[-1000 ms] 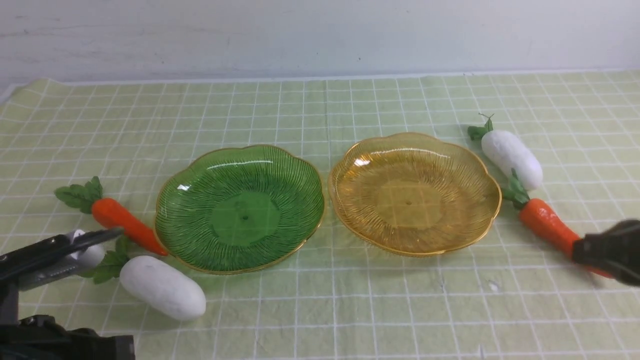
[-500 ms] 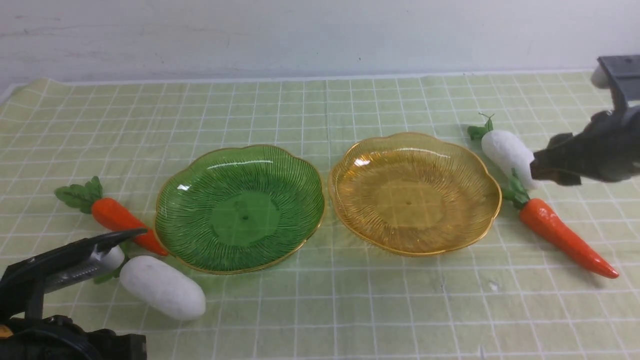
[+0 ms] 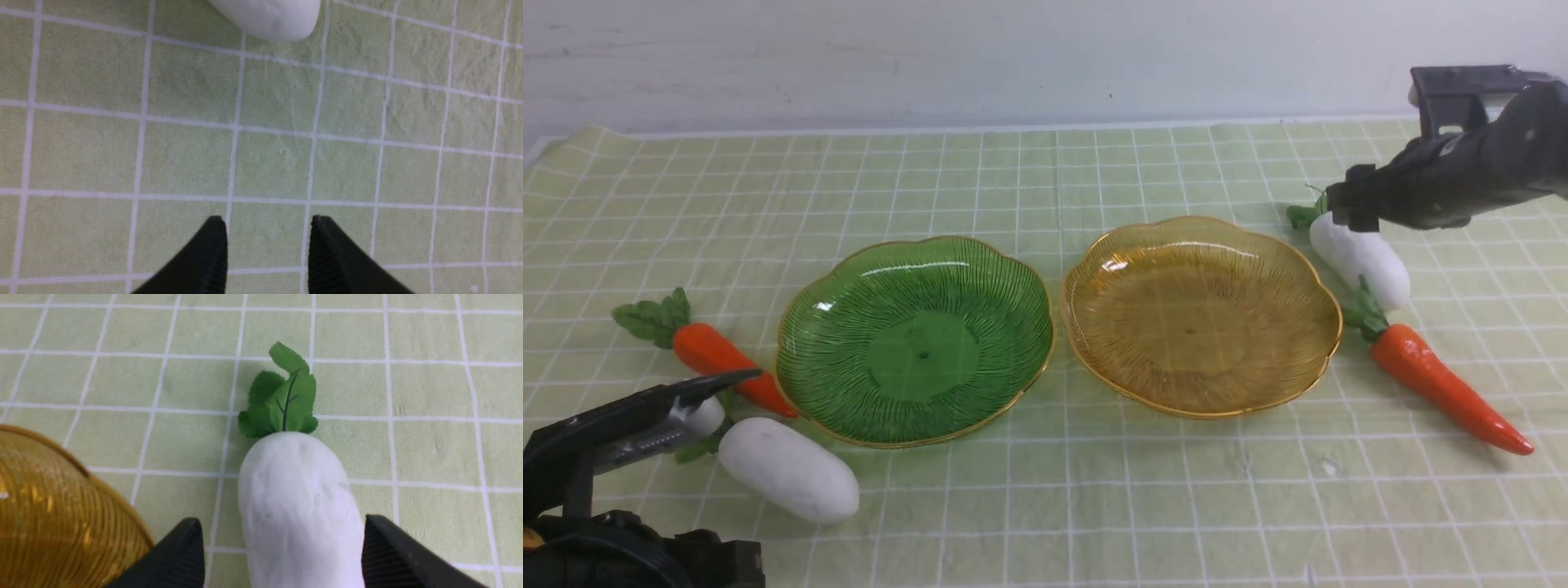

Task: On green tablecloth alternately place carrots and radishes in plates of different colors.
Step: 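Place the white radish on the plate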

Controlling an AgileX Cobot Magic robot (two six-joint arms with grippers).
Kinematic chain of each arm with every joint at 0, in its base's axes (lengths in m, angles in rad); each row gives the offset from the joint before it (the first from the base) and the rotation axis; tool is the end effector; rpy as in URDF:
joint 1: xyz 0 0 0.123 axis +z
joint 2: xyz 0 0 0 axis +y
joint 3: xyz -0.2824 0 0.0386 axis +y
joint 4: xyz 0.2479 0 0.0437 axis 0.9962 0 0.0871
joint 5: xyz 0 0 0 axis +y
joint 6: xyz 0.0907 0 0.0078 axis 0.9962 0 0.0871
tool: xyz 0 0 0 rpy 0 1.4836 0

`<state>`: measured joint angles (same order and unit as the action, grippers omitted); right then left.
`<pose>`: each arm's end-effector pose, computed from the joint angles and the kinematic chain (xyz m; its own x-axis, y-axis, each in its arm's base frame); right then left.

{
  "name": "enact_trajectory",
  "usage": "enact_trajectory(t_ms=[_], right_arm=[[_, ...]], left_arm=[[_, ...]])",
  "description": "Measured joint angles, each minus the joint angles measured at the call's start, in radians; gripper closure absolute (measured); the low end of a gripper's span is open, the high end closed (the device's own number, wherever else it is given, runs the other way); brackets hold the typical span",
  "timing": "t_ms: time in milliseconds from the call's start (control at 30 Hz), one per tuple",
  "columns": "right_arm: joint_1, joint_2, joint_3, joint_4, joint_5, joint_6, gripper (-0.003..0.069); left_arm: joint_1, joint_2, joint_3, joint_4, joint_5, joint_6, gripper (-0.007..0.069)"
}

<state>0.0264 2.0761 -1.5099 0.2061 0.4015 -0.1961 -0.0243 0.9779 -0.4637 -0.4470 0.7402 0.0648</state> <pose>0.4610 0.0195 0.1857 -0.7654 -0.0262 -0.6430 -0.0823 0.9950 0.0574 0.1490 -0.0302 0.2166 -0.9054 -0.2382 -0.3515 -0.0986 0.9232 -0.3715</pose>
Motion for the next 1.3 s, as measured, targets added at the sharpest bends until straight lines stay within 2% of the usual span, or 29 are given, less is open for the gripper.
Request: enact_trajectory(t_ms=[367, 733, 900, 1300], right_arm=[[0.000, 0.122, -0.057, -0.119, -0.065, 0.029, 0.0184], [0.001, 0.147, -0.074, -0.200, -0.039, 0.030, 0.0181], [0.001, 0.149, -0.078, -0.217, -0.023, 0.032, 0.0205], [0.001, 0.141, -0.086, -0.227, 0.030, 0.032, 0.0207]], left_arm=[[0.000, 0.000, 0.000, 0.000, 0.000, 0.001, 0.0366], [0.000, 0.000, 0.000, 0.000, -0.003, 0.004, 0.0366], [0.000, 0.000, 0.000, 0.000, -0.003, 0.004, 0.0366], [0.000, 0.000, 0.000, 0.000, -0.003, 0.004, 0.0366]])
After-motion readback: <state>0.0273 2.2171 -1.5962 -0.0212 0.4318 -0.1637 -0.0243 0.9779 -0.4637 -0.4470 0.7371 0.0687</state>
